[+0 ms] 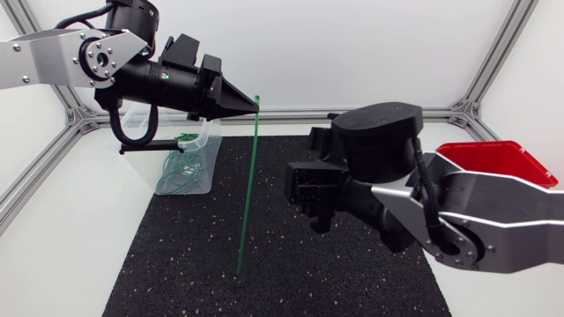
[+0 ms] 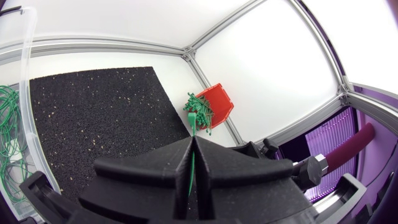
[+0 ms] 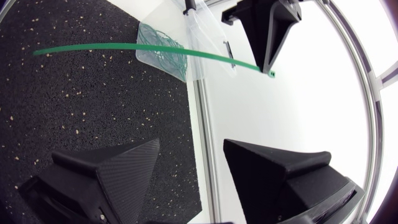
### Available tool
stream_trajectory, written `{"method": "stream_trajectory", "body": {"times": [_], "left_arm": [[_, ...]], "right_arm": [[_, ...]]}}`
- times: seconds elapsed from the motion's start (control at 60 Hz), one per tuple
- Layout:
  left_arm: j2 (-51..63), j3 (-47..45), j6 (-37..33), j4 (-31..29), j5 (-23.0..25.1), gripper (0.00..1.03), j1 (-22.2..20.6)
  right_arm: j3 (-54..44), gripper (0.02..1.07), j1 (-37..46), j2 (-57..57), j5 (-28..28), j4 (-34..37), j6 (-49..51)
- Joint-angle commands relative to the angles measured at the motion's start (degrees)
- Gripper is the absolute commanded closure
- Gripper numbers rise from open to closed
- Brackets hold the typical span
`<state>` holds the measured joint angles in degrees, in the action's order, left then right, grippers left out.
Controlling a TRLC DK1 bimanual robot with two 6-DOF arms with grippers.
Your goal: Take a green cable tie from the red box, thread the tail through the head to close it, then place it in the transparent bin on the left.
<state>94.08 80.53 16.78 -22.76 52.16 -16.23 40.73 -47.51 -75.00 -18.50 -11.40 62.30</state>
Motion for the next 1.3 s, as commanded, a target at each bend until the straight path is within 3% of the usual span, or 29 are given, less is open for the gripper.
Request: {"method": "stream_trajectory", "body": {"times": [0.0, 0.15, 0.283, 0.417, 0.75, 0.85, 0.95, 1.133, 1.283], "left_arm": [[1.8, 2.7, -2.7, -1.1, 1.2, 1.00, -0.4], [2.4, 3.2, -3.7, -1.1, 2.1, 1.00, -0.3], [3.7, 4.5, -3.9, -1.6, 2.1, 1.00, -0.4], [4.9, 5.1, -4.3, -1.6, 2.1, 1.00, -0.6], [7.3, 7.0, -4.3, -1.6, 2.1, 1.00, -0.4], [7.8, 7.7, -4.3, -1.6, 2.1, 1.00, -0.3], [8.2, 8.3, -4.3, -2.0, 2.2, 1.00, -0.3], [9.9, 11.1, -4.3, -4.7, 2.9, 1.00, -0.1], [10.1, 11.8, -4.7, -5.9, 4.1, 1.00, 0.0]], "right_arm": [[-2.1, 0.25, -0.5, -0.2, 1.2, -3.7, 6.1], [-4.1, 0.20, -0.2, -2.4, 2.8, -12.2, 11.4], [-4.6, 0.19, 0.4, -2.9, 4.7, -13.7, 12.1], [-4.3, 0.07, 1.9, -4.9, 4.9, -16.1, 14.0], [-6.7, 0.07, 5.3, -5.0, 16.2, -23.4, 16.1], [-8.6, 0.07, 6.7, -5.3, 22.6, -27.8, 16.7], [-8.7, 0.07, 6.8, -6.1, 22.1, -28.5, 17.3], [-12.9, 0.07, 4.4, -6.4, 22.3, -36.9, 23.2], [-13.3, 0.07, 3.8, -6.6, 23.9, -38.3, 26.6]]}}
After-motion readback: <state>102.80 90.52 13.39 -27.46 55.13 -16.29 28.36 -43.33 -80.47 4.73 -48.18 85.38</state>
